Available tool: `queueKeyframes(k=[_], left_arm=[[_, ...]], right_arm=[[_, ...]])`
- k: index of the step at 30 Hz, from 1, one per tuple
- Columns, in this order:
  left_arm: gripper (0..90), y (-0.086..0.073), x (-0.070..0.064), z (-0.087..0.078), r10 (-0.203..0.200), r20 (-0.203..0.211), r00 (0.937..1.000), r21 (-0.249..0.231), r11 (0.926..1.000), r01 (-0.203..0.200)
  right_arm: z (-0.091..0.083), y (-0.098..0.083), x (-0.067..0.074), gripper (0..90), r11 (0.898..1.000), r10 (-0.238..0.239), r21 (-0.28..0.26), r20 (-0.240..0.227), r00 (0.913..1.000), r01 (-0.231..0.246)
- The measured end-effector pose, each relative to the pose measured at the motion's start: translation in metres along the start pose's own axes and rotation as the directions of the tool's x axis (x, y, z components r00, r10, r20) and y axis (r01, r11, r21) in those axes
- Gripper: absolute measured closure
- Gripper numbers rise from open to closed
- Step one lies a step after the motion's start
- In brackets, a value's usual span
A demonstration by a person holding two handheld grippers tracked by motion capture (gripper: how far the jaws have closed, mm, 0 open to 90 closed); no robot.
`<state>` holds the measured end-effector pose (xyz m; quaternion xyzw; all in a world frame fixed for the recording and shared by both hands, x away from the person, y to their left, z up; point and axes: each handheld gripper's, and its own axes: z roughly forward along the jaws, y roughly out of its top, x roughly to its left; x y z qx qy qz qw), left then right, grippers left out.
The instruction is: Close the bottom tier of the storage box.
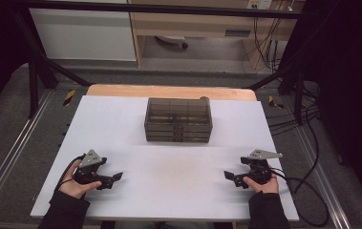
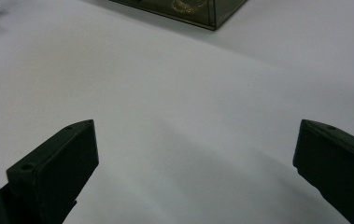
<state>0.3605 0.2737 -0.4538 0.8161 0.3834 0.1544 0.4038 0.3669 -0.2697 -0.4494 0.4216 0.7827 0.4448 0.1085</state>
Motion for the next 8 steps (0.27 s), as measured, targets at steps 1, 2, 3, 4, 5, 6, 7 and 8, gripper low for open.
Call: queueKeyframes(k=[1, 2, 3, 4, 5, 6, 7, 8], left_arm=[[9.4, 0.0001, -0.0001, -0.0001, 0.000, 0.000, 1.0000, -0.001, 1.0000, 0.000], [9.4, 0.0003, -0.0001, -0.0003, 0.001, -0.001, 1.0000, -0.002, 1.0000, -0.001], [9.4, 0.0003, -0.0002, -0.0004, 0.001, -0.001, 1.0000, -0.002, 1.0000, -0.001], [9.4, 0.0003, -0.0002, -0.0004, 0.001, 0.000, 1.0000, -0.002, 1.0000, -0.001], [9.4, 0.0003, -0.0004, -0.0003, 0.000, 0.000, 1.0000, -0.002, 1.0000, 0.000], [9.4, 0.0003, -0.0003, -0.0003, 0.001, -0.001, 1.0000, -0.002, 1.0000, -0.001], [9.4, 0.0003, -0.0004, -0.0003, 0.001, 0.000, 1.0000, -0.001, 1.0000, -0.001], [9.4, 0.0004, -0.0004, -0.0003, 0.001, 0.000, 1.0000, -0.001, 1.0000, -0.001]], right_arm=[[-0.0004, -0.0002, -0.0003, 0.6, 1.000, 0.005, -0.001, -0.002, 1.0000, -0.005], [-0.0005, -0.0004, -0.0006, 0.6, 1.000, 0.004, 0.000, -0.001, 1.0000, -0.004], [-0.0008, -0.0004, -0.0006, 0.6, 1.000, 0.001, 0.003, 0.002, 1.0000, -0.001], [-0.0010, -0.0004, -0.0006, 0.6, 1.000, 0.001, 0.004, 0.002, 1.0000, -0.001], [-0.0011, -0.0004, -0.0006, 0.6, 1.000, 0.000, 0.003, 0.001, 1.0000, 0.000], [-0.0012, -0.0003, -0.0004, 0.6, 1.000, 0.003, 0.002, -0.001, 1.0000, -0.003], [-0.0012, -0.0004, -0.0003, 0.6, 1.000, 0.004, 0.000, -0.001, 1.0000, -0.004], [-0.0012, -0.0004, -0.0004, 0.6, 1.000, 0.003, 0.000, -0.002, 1.0000, -0.003]])
